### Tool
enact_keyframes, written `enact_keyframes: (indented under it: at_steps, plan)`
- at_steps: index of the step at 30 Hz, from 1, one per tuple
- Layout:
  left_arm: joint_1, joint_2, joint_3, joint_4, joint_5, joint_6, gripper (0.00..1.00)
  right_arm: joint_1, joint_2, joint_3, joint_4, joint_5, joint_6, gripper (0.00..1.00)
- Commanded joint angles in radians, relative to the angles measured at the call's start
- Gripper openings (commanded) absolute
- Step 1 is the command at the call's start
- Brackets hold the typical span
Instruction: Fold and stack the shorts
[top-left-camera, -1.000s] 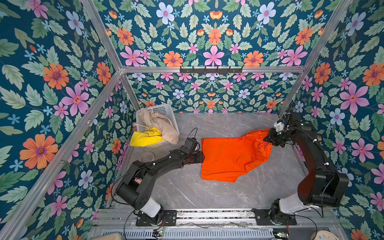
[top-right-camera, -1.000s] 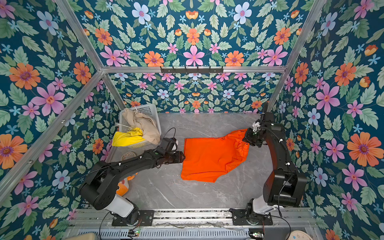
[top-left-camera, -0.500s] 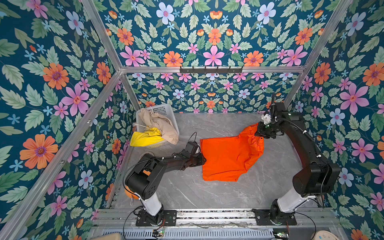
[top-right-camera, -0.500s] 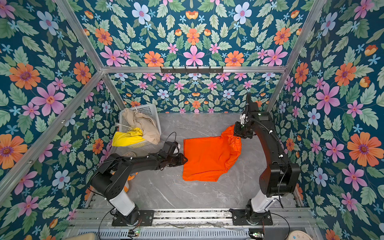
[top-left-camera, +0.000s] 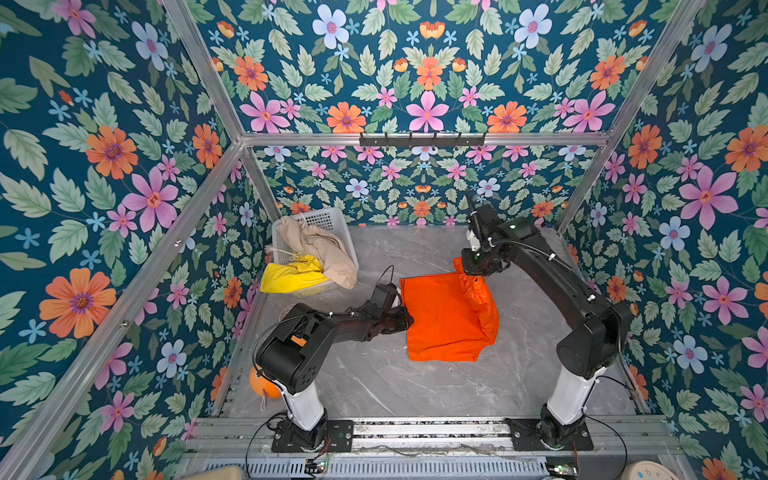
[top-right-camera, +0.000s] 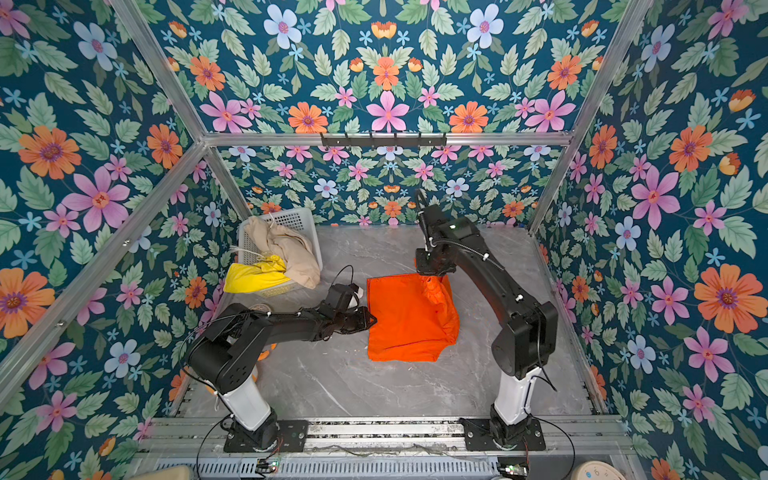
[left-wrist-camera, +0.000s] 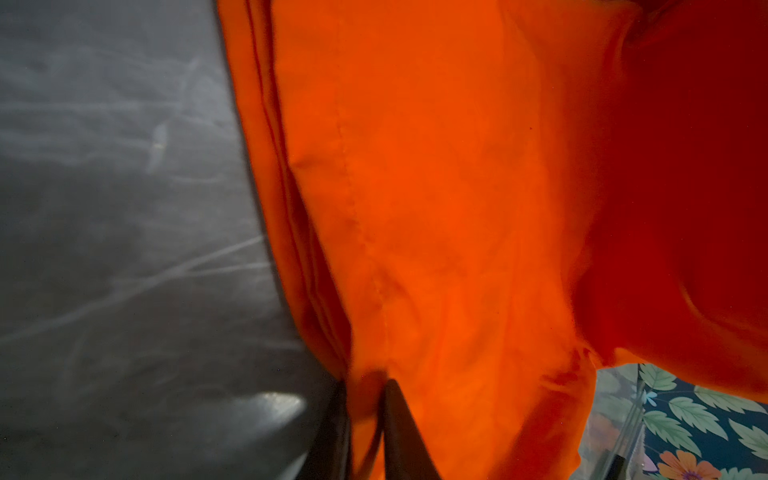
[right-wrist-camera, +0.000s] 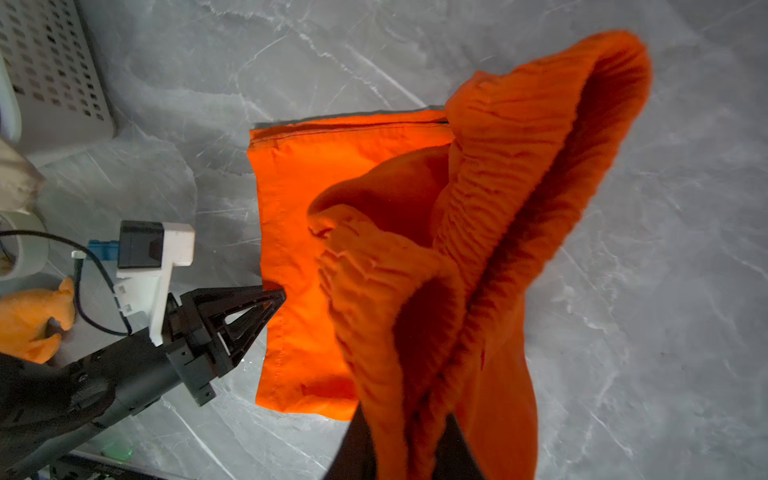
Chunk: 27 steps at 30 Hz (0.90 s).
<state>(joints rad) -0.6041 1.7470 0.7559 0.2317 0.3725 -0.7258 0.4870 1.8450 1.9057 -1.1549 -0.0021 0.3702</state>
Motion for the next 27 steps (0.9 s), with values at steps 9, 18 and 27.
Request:
enact_keyframes:
  at_steps: [9, 18, 27]
  plan:
    - [0.000, 0.012, -0.007, -0.071, -0.023, 0.013, 0.19, 0.161, 0.179, 0.081, 0.040, -0.003, 0.142, 0.18]
    - [0.001, -0.019, -0.007, -0.086, -0.026, -0.004, 0.37, 0.190, 0.197, -0.084, 0.241, -0.106, 0.229, 0.31]
    - [0.084, -0.286, -0.071, -0.222, -0.122, -0.006, 0.48, 0.200, 0.129, -0.166, 0.366, -0.209, 0.230, 0.57]
